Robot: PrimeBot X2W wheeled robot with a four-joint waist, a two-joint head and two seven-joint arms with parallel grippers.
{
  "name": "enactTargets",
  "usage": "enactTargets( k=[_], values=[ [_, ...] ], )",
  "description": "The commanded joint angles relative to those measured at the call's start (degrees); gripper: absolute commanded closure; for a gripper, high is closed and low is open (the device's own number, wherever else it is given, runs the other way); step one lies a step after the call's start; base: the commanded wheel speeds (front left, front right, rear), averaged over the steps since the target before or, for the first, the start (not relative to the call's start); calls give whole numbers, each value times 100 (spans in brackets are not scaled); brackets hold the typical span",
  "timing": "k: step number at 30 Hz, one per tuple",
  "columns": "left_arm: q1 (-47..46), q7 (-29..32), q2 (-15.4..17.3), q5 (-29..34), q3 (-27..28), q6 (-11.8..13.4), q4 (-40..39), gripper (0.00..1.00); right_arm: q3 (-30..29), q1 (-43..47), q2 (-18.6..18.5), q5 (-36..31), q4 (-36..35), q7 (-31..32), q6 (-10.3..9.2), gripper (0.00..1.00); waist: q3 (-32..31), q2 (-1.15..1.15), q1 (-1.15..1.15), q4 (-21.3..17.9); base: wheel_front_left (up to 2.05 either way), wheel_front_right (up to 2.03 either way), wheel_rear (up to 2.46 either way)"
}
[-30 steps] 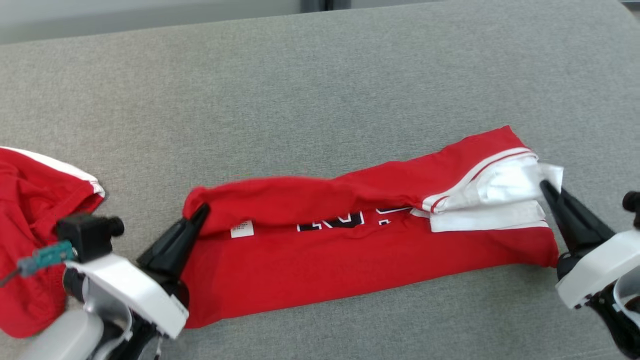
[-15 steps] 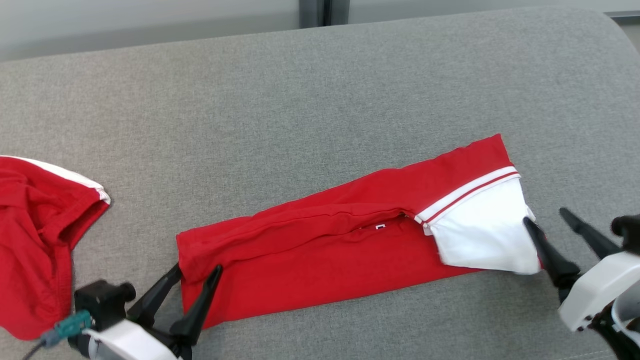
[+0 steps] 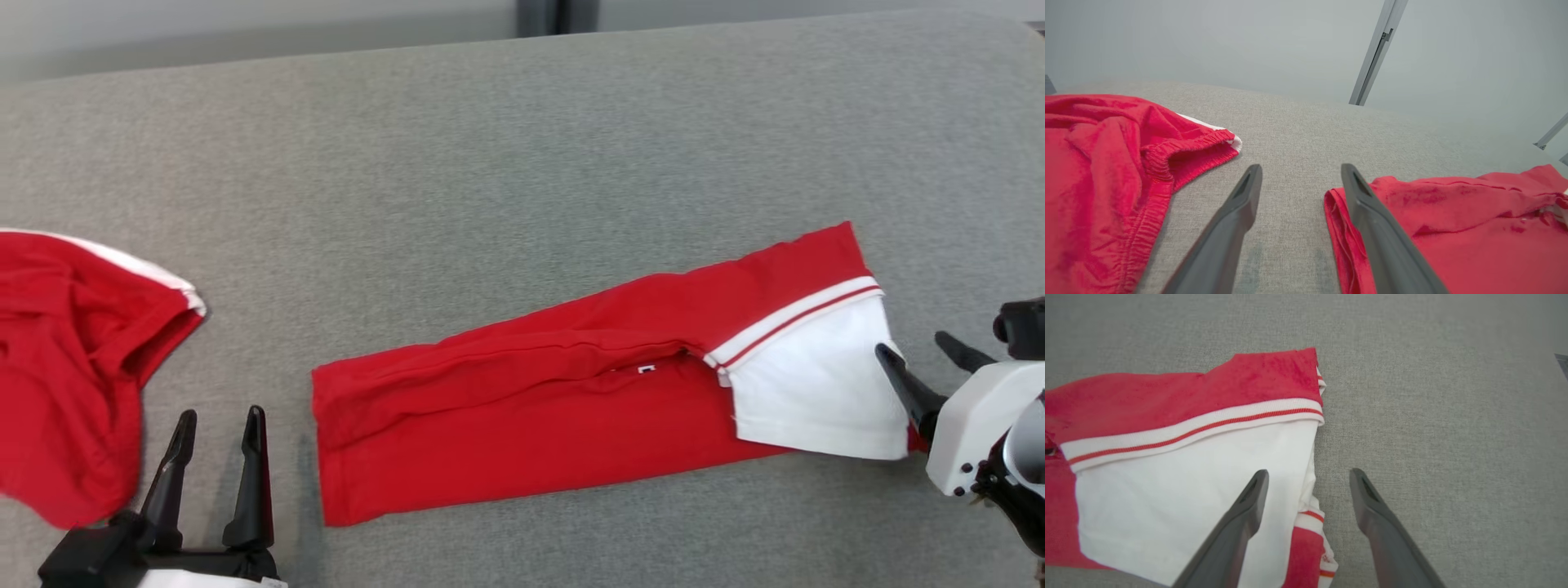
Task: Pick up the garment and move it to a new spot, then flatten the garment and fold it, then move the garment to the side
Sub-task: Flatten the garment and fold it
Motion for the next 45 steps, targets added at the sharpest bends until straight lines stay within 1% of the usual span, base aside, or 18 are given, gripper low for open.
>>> enactTargets(
  k=[1, 5, 8, 10, 11, 12, 14, 17, 22, 26, 29, 31, 32, 33, 36, 38, 41, 45],
  values=[
    [105, -8, -207, 190, 222, -165, -22, 0, -34, -85, 34, -57, 218, 56, 1, 0, 56, 0, 0, 150, 0, 0, 0],
    [61, -7, -808, 716, 812, -651, -24, 0, -36, -277, 136, -110, 903, 189, 1, 0, 90, 0, 0, 361, 0, 0, 0],
    [-3, -9, -1056, 967, 1127, -928, 1, 0, 44, -376, 275, 130, 1311, 266, 1, 0, 90, 0, 0, 461, 0, 0, 0],
    [-10, -8, -1159, 1101, 1246, -1056, 48, 0, 159, -425, 363, 454, 1515, 295, 1, 0, 82, 0, 0, 498, 0, 0, 0],
    [-18, -9, -1195, 1125, 1305, -1098, 57, 0, 231, -469, 339, 579, 1535, 219, 9, 59, 78, 0, 0, 513, 0, 0, 0],
    [-29, -8, -1213, 1164, 1356, -1121, 66, 0, 268, -523, 297, 712, 1549, 135, 8, 100, 71, 0, 0, 525, 0, 0, 0],
    [-24, -9, -1247, 1207, 1418, -1163, 86, 0, 298, -600, 111, 885, 1571, -77, 7, 100, 36, 0, 0, 536, 0, 0, 0],
    [2, -8, -1283, 1217, 1477, -1205, 105, 0, 251, -658, -314, 989, 1580, -267, 0, 100, -61, 0, 0, 546, 0, 0, 0],
    [96, -9, -1289, 1028, 1407, -1205, 151, 0, -82, -578, -1055, 918, 1420, -348, 0, 100, -288, 0, 0, 563, 0, 0, 0],
    [215, -8, -1291, 921, 1282, -1209, 233, 0, -321, -375, -1390, 1044, 864, -317, 0, 100, -458, 0, 0, 592, 0, 0, 0],
    [283, -9, -1290, 878, 1216, -1210, 285, 0, -206, -145, -1423, 1215, 152, -151, 0, 100, -529, 0, 0, 594, 0, 0, 0],
    [324, -9, -1287, 856, 1208, -1210, 303, 0, -9, -25, -1290, 1346, -369, -38, 1, 100, -564, 0, 0, 583, 0, 0, 0],
    [324, -9, -1287, 856, 1208, -1210, 303, 0, -9, -25, -1290, 1346, -369, -38, 1, 100, -564, 0, 0, 583, 0, 0, 0],
    [337, -9, -1291, 850, 1197, -1210, 308, 0, 141, 42, -1208, 1402, -652, 39, 1, 100, -570, 0, 0, 577, 0, 0, 0],
    [353, -9, -1291, 843, 1168, -1192, 324, 0, 701, 102, -782, 1479, -1253, 211, 1, 100, -546, 0, 0, 548, 0, 0, 0],
    [313, -9, -1288, 836, 1130, -1192, 341, 0, 1126, 35, -431, 1402, -1434, 284, 1, 100, -517, 0, 0, 538, 0, 0, 0],
    [211, -9, -1287, 854, 1038, -1193, 363, 0, 1783, -112, 138, 1326, -1328, 310, 1, 100, -467, 0, 0, 566, 0, 0, 0],
    [168, -9, -1291, 871, 937, -1196, 394, 0, 2371, -356, 730, 1127, -743, 78, 1, 100, -429, 0, 0, 653, 0, 0, 0]
  ],
)
